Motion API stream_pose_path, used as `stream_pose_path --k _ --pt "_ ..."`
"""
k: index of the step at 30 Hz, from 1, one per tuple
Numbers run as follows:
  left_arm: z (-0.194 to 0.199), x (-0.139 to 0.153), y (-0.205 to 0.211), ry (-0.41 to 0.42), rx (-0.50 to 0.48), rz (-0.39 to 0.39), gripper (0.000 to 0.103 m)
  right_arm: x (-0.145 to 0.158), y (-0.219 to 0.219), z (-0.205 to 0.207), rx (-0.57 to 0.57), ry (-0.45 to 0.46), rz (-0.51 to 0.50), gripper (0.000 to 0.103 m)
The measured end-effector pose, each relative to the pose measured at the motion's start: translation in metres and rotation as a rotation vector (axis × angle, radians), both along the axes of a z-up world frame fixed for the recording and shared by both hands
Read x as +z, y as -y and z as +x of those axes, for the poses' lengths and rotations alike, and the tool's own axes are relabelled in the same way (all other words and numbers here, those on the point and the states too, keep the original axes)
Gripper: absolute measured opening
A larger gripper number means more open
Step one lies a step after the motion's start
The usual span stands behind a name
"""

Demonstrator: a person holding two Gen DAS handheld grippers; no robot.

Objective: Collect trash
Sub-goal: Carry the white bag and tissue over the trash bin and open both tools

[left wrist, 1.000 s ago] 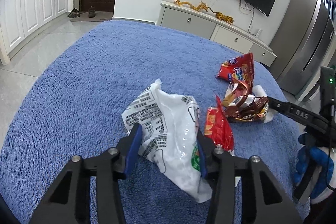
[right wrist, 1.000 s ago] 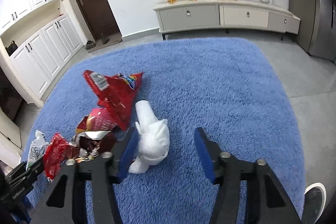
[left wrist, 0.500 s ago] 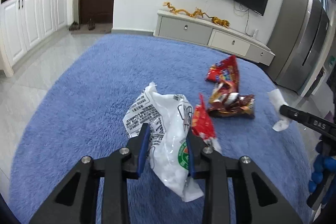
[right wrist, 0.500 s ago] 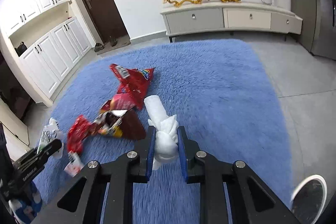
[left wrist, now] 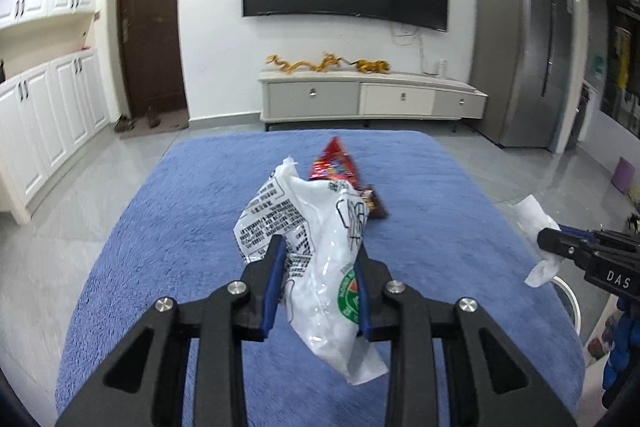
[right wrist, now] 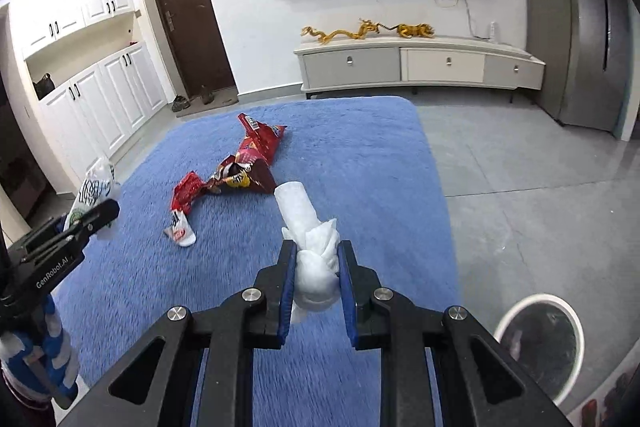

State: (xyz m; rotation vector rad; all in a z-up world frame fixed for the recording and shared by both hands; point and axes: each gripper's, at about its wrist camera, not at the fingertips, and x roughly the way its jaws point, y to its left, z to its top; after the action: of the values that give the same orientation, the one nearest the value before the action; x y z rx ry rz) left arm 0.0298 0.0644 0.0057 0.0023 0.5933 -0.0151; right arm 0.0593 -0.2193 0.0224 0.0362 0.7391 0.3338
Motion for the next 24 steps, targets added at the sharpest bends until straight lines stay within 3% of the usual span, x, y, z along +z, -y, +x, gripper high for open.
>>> stream_pose_path --k 10,24 --pt "-0.027 0.021 0.061 0.050 -0.076 0.089 0.029 0.007 0.040 -0.039 -0.045 0.046 0.041 0.019" --pt "-0.014 0.023 0.188 0.060 -0.287 0.200 0.029 -0.007 0.136 -0.058 -0.217 0.041 0.102 0.019"
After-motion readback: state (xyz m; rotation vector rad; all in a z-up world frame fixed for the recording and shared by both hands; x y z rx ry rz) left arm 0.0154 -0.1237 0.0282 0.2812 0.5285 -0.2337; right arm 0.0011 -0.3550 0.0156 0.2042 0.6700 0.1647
